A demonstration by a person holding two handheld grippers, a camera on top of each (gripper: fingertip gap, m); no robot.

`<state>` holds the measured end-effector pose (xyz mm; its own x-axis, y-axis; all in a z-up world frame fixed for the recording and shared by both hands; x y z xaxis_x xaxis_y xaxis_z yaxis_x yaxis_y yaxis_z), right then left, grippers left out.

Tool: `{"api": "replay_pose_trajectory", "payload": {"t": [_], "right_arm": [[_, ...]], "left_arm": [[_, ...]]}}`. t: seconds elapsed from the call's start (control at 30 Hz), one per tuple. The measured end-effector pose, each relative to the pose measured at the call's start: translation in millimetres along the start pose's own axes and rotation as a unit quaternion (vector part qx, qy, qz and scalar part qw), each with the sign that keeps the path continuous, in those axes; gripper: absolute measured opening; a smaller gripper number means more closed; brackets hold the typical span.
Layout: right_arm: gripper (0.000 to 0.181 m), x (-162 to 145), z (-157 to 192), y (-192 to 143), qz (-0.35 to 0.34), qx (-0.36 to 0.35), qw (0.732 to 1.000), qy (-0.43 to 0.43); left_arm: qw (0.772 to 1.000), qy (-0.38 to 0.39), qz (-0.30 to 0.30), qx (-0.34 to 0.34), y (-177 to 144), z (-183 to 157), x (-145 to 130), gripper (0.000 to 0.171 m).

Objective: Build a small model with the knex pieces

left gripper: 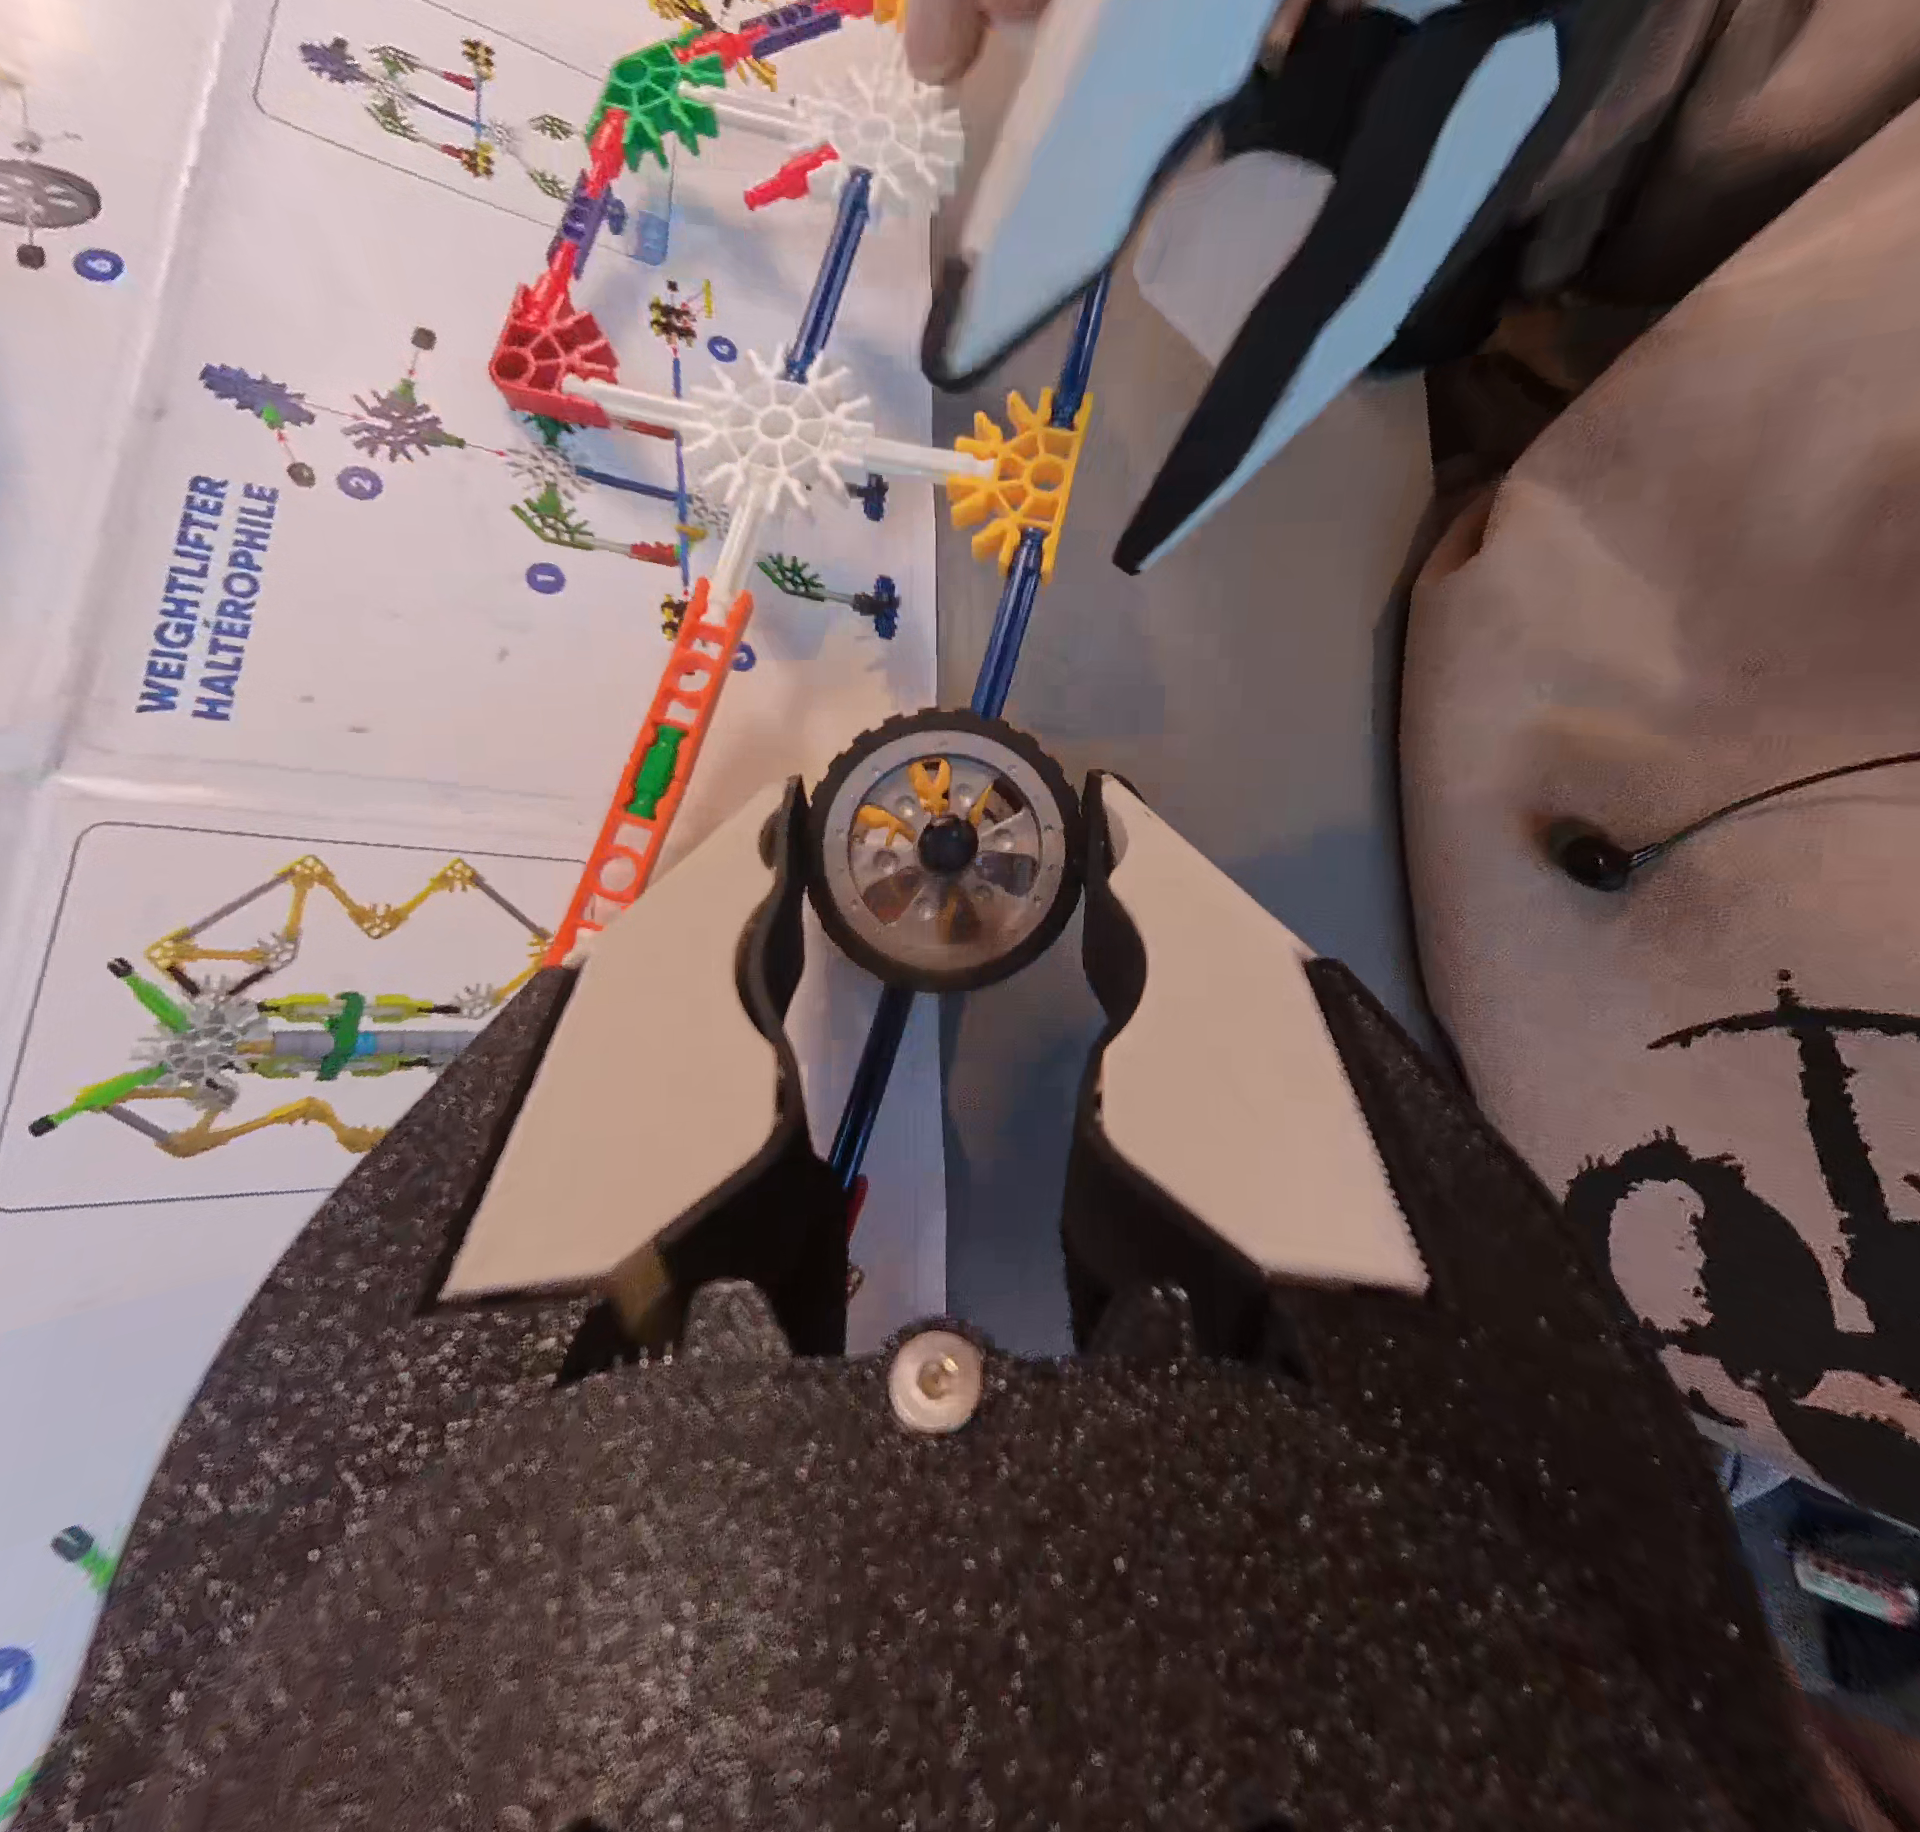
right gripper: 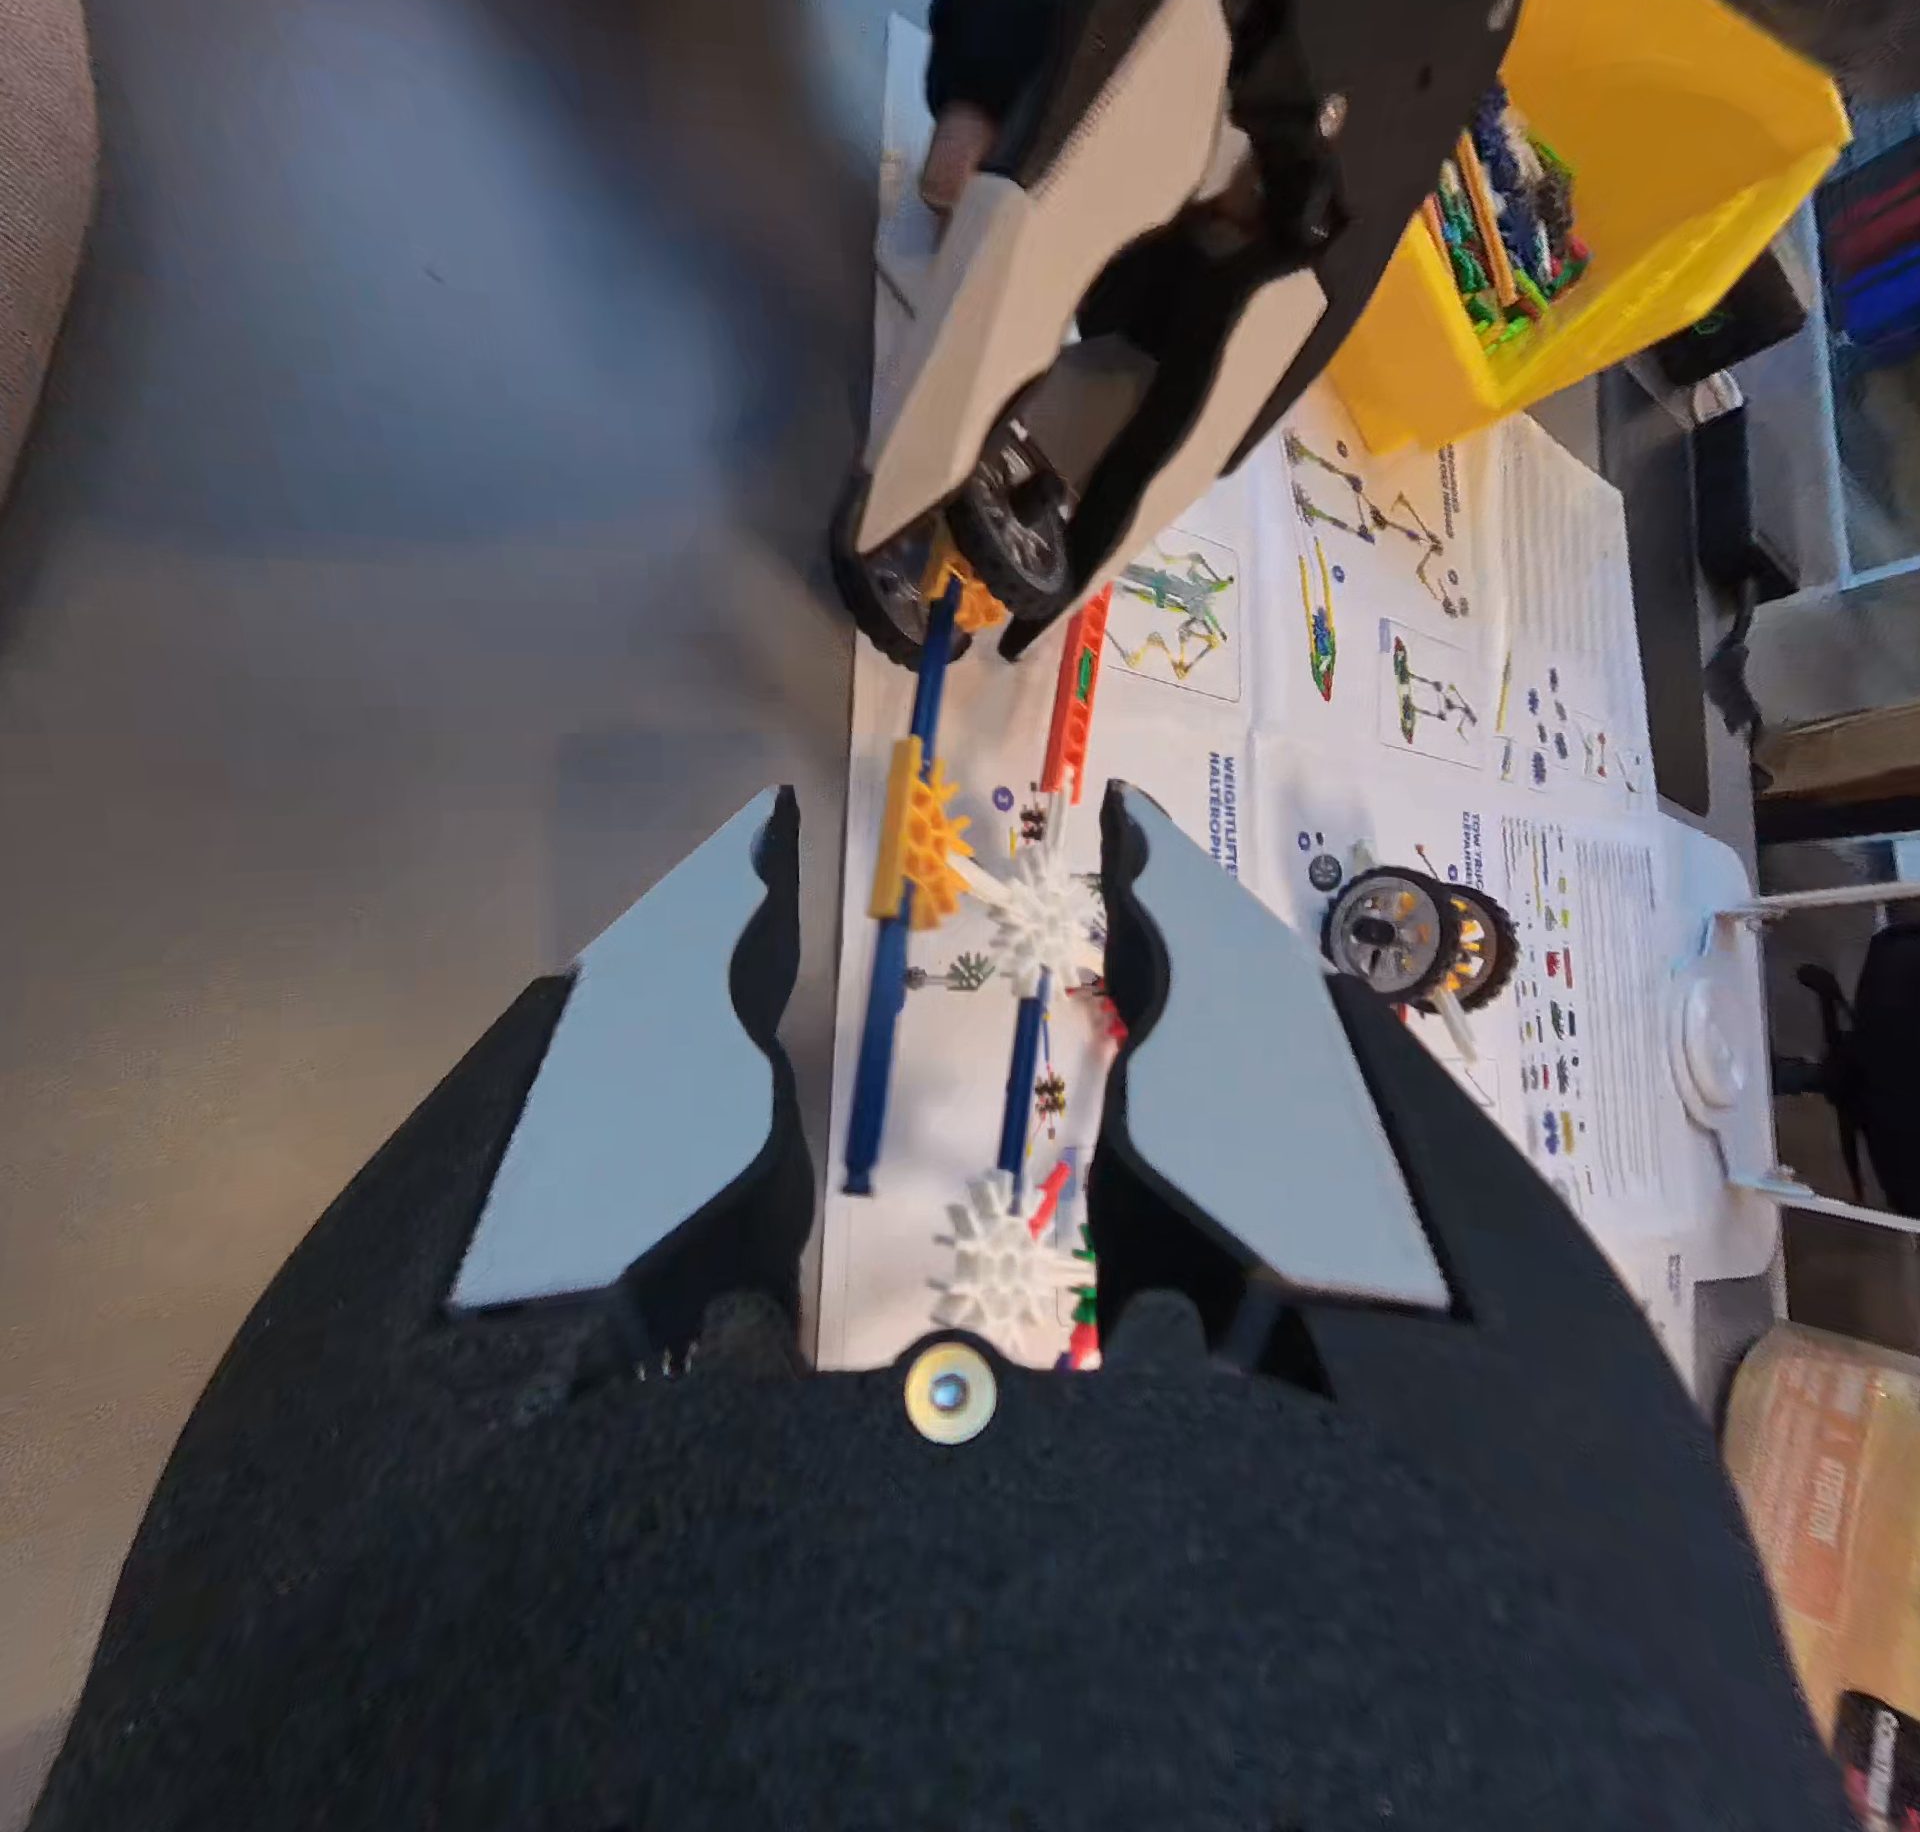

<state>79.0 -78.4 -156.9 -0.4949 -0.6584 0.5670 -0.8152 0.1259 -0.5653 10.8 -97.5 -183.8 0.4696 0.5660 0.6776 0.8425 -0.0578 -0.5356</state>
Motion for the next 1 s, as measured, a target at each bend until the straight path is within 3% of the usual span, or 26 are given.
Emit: {"api": "replay_pose_trajectory", "payload": {"t": [0.1, 0.27, 0.37, 0.43, 0.5, 0.67, 0.77, 0.87, 1.0], "right_arm": [[0.048, 1.8, 1.0, 5.1, 0.028, -0.014, 0.999, -0.027], [0.003, -14.7, -6.6, 33.6, 0.079, -0.098, 0.988, -0.09], [0.001, -13.7, -6.6, 34.8, 0.062, -0.069, 0.995, -0.033], [0.001, -13.4, -14.5, 29.9, 0.055, -0.058, 0.997, 0.017], [0.001, -14.3, -21.9, 24.5, 0.047, -0.043, 0.995, 0.079], [0.001, -12.6, -35.2, 14.7, 0.014, 0.01, 0.981, 0.195], [0.001, -5.2, -32.3, 6.4, -0.015, 0.067, 0.972, 0.226], [0.0, -5.4, -35.5, 0.3, -0.025, 0.075, 0.972, 0.222], [0.001, -9.4, -61.3, 0.7, -0.02, -0.008, 0.964, 0.265]], "left_arm": [[0.999, -0.027, -0.023, -0.012, 2.2, 3.9, 7.2, 0.05], [0.997, -0.037, -0.052, -0.048, 5.1, -0.3, 17.9, 0.051], [0.997, -0.006, -0.066, -0.028, -0.1, -0.6, 20.5, 0.051], [0.996, 0.059, -0.057, 0.018, -11.3, -4.9, 22.7, 0.058], [0.987, 0.131, -0.032, 0.091, -25.1, -7.2, 23.9, 0.054], [0.938, 0.24, 0.015, 0.251, -43.4, 3.1, 30.7, 0.02], [0.91, 0.298, 0.034, 0.286, -42.4, 0.7, 36.3, 0.004], [0.928, 0.272, 0.03, 0.254, -37.8, -5.1, 38.9, 0.002], [0.965, 0.144, -0.106, 0.193, -45.0, 4.2, 54.2, 0.002]]}}
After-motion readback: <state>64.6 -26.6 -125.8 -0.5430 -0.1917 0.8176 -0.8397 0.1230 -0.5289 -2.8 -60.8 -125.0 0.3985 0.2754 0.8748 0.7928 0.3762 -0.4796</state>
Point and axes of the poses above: each gripper's, where its closed fingertips meet, y out along the fingers, x out of its top, z = x × y across the jaws, the point moved 2 cm from there along -y, back along the fingers, and after that the axes turned 10 degrees about -x, right-handed, at the moved point
